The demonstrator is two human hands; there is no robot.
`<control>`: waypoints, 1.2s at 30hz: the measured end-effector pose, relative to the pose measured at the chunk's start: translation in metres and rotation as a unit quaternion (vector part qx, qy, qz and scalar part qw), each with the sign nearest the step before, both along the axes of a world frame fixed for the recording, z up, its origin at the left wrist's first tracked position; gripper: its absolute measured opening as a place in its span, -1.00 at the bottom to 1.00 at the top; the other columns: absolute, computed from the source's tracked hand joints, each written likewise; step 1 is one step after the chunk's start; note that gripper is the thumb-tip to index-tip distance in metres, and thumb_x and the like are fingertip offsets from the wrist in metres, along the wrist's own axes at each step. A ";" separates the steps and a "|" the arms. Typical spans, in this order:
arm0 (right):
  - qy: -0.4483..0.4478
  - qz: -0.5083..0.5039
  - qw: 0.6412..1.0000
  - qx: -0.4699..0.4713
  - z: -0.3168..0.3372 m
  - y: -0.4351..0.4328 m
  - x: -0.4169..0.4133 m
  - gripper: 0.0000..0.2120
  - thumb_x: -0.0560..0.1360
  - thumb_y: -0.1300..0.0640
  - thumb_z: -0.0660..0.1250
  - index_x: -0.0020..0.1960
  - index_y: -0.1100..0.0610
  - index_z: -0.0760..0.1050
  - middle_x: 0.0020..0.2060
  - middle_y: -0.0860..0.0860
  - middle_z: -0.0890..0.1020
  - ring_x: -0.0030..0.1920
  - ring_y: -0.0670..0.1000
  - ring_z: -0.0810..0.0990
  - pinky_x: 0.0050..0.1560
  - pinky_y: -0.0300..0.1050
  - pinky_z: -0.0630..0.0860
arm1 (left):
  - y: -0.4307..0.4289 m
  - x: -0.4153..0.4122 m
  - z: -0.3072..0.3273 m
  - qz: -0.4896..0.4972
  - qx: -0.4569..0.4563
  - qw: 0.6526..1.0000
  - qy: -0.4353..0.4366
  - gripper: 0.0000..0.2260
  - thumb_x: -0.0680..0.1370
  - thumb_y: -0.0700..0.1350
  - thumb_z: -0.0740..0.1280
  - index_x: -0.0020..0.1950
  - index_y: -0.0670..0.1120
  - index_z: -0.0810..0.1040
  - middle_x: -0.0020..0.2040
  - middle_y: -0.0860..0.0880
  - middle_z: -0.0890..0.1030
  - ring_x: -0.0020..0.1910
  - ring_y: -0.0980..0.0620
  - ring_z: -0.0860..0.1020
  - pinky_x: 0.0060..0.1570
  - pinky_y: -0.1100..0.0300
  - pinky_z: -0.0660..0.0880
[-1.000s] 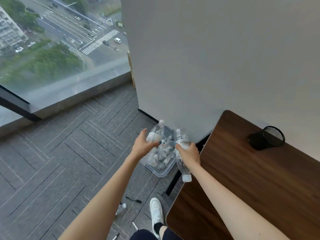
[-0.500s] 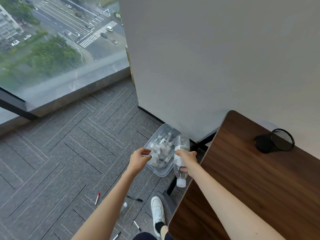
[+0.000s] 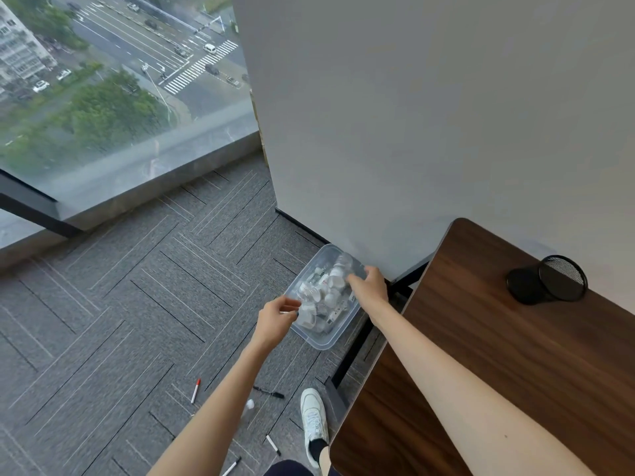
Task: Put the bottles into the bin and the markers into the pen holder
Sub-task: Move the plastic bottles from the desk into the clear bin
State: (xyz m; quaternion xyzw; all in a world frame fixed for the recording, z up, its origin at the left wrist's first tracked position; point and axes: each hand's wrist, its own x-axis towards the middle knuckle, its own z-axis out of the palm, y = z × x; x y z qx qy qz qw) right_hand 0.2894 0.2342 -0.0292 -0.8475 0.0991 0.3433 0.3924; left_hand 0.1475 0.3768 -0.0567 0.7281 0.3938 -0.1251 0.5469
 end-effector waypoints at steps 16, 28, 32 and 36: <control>-0.034 0.041 0.998 0.029 0.002 -0.046 -0.060 -0.87 0.55 0.22 0.24 -0.09 0.07 0.53 -0.02 0.01 0.62 -0.01 0.06 0.65 0.06 0.09 0.61 | -0.039 -0.016 0.030 -0.011 0.003 0.999 -0.034 -0.76 0.51 -0.34 0.26 0.02 -0.07 0.62 -0.05 -0.07 0.68 -0.03 0.01 0.63 -0.05 0.22 0.51; -0.089 0.050 0.991 0.086 0.047 -0.141 -0.133 -0.83 0.54 0.28 0.20 -0.07 0.11 0.55 -0.14 0.06 0.66 -0.20 0.00 0.65 -0.03 0.03 0.63 | -0.140 -0.084 0.079 0.003 0.025 0.996 -0.081 -0.76 0.49 -0.38 0.24 0.06 -0.20 0.62 -0.07 -0.09 0.66 -0.14 0.08 0.60 -0.33 0.45 0.42; -0.108 0.046 0.989 0.092 0.063 -0.189 -0.154 -0.84 0.55 0.27 0.22 -0.03 0.11 0.56 -0.10 0.06 0.67 -0.25 -0.05 0.63 -0.03 -0.02 0.62 | -0.188 -0.102 0.090 -0.006 0.020 0.996 -0.089 -0.78 0.51 -0.36 0.24 0.08 -0.23 0.61 -0.06 -0.13 0.65 -0.16 0.06 0.59 -0.24 0.35 0.47; -0.120 0.022 0.989 0.087 0.066 -0.238 -0.162 -0.84 0.56 0.26 0.22 -0.04 0.10 0.56 -0.11 0.05 0.67 -0.23 -0.05 0.65 -0.02 -0.02 0.63 | -0.233 -0.105 0.093 -0.029 0.021 0.995 -0.094 -0.79 0.49 -0.37 0.27 0.02 -0.15 0.62 -0.10 -0.12 0.65 -0.15 0.02 0.60 -0.18 0.30 0.49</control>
